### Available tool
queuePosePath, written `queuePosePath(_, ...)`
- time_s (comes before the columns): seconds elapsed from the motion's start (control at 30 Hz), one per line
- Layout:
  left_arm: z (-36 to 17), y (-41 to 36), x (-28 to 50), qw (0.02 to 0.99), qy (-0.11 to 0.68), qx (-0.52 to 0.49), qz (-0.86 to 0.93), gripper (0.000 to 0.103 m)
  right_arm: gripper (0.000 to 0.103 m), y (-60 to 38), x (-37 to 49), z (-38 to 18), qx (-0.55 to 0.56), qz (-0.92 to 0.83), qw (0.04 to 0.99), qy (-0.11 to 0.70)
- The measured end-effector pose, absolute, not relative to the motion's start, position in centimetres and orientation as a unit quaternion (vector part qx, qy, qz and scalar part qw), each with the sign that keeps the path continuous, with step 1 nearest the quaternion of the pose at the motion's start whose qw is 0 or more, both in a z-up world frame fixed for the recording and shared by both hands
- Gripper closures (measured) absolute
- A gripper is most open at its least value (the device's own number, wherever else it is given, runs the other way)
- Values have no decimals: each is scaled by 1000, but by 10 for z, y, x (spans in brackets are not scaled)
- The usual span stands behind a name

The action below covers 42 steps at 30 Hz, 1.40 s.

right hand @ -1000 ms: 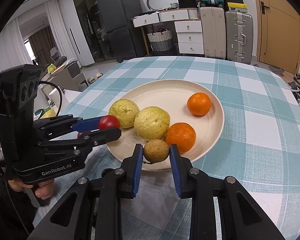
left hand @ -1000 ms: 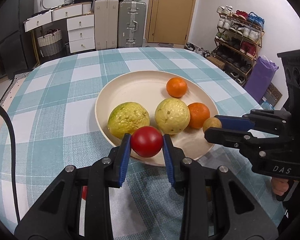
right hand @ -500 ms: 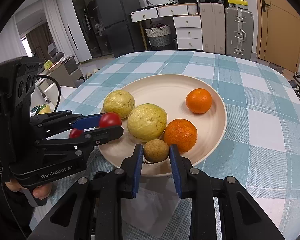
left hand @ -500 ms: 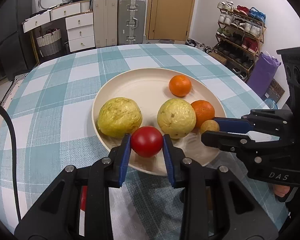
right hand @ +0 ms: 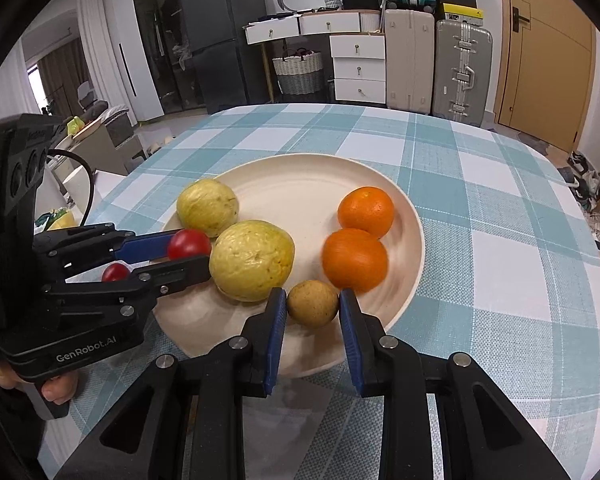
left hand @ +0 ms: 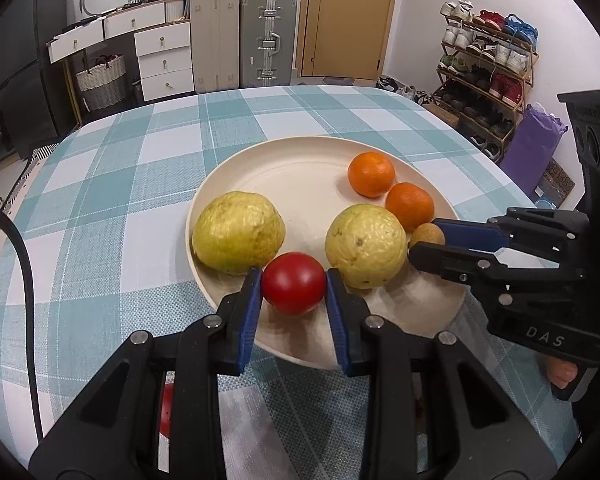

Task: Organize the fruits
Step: 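Open the left gripper to set the tomato on the plate while the right releases the brown fruit, then move the left gripper to the second tomato while the right approaches the second brown fruit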

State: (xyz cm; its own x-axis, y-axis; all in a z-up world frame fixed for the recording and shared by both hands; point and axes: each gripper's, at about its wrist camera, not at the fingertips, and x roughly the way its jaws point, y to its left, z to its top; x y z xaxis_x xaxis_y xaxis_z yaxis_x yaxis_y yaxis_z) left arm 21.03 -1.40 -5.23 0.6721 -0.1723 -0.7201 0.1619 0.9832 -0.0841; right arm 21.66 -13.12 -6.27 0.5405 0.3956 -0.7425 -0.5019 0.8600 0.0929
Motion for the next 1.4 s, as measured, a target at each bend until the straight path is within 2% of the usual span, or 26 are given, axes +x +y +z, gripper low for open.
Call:
queuePosePath(0.27,-51,-12,209,916,390,-11,-90,74,75,-134,220,-61,-62,240,882,400)
queuePosePath(0.37,-50,-10,206,918,388,-14,-88,74,72,-135,215,-56,-63,238,887,390)
queuePosePath(0.47,-47,-8,201,919,383,-21,-91,72,53,-136,203,-51,-66,241,890,381)
queuePosePath(0.53,-43,-5,195,921,379,-24,-89,63,38,-137,194,-47,-71,237,894,375)
queuePosePath(0.57,-40,-4,190,923,374,-24,-86,55,34,-138,189,-45,-74,236,895,371)
queuePosePath(0.63,-33,-1,180,930,359,-19,-76,36,18,-141,179,-41,-77,236,899,360)
queuePosePath(0.67,-29,1,174,933,352,-17,-69,30,16,-142,175,-39,-78,232,902,356)
queuePosePath(0.7,-26,3,170,935,348,-15,-63,20,12,-144,170,-37,-77,228,904,354)
queuePosePath(0.83,-17,14,148,940,339,-13,-48,17,4,-153,164,-36,-58,226,902,363)
queuePosePath(0.93,-15,20,132,942,334,-6,-38,0,1,-160,161,-36,-37,239,896,372)
queuePosePath(1.4,-27,23,104,933,356,2,-46,0,0,-160,150,-44,-9,252,880,402)
